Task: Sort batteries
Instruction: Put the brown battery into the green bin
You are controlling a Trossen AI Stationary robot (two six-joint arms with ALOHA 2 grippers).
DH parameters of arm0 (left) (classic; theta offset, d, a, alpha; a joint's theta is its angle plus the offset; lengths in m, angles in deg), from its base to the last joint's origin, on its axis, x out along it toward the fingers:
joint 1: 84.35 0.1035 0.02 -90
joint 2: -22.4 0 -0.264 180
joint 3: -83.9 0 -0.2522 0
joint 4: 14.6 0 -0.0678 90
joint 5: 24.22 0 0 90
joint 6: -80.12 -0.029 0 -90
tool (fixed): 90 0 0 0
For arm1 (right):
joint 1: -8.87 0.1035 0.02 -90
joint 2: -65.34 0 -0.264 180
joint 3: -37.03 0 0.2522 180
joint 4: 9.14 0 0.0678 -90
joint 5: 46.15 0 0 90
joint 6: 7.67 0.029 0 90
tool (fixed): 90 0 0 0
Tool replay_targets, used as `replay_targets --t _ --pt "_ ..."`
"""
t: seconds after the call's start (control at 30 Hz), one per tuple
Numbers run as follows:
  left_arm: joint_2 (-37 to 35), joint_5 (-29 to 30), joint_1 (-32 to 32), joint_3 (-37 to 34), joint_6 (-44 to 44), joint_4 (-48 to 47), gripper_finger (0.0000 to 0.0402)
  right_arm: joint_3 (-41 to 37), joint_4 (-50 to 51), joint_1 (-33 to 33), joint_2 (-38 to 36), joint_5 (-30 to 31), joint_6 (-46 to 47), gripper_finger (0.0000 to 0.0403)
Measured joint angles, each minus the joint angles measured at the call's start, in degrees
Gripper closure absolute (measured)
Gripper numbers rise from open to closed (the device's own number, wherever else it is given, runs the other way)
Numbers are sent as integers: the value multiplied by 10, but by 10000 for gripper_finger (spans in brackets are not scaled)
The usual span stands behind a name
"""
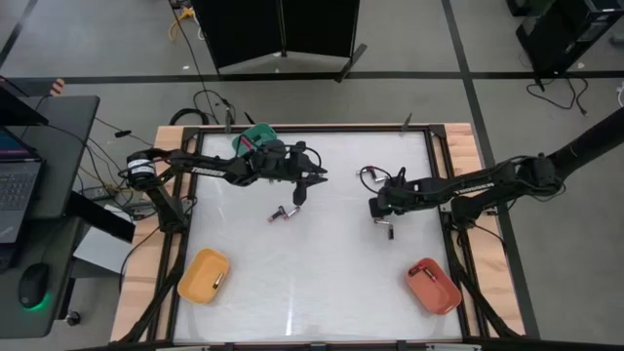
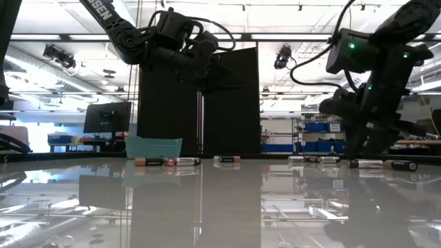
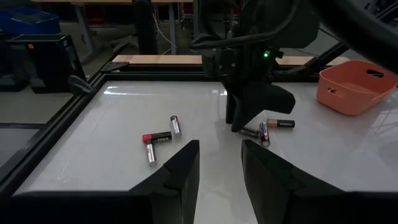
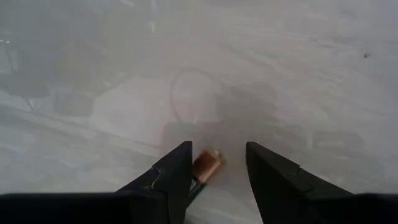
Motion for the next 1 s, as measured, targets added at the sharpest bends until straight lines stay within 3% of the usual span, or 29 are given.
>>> replay_targets --t 0.17,0.47,0.6,0.83,1.0 --pt "0 0 0 0 0 0 275 -12 -6 -9 -2 1 -4 269" --pt "0 0 0 0 0 0 275 -18 0 -10 -1 19 -20 357" --pt "0 0 0 0 0 0 275 -8 11 -16 1 32 -55 379" --pt "0 0 0 0 0 -1 275 96 151 -29 1 18 -247 352" --pt "0 0 0 0 -1 -1 275 160 211 -23 0 2 -470 302"
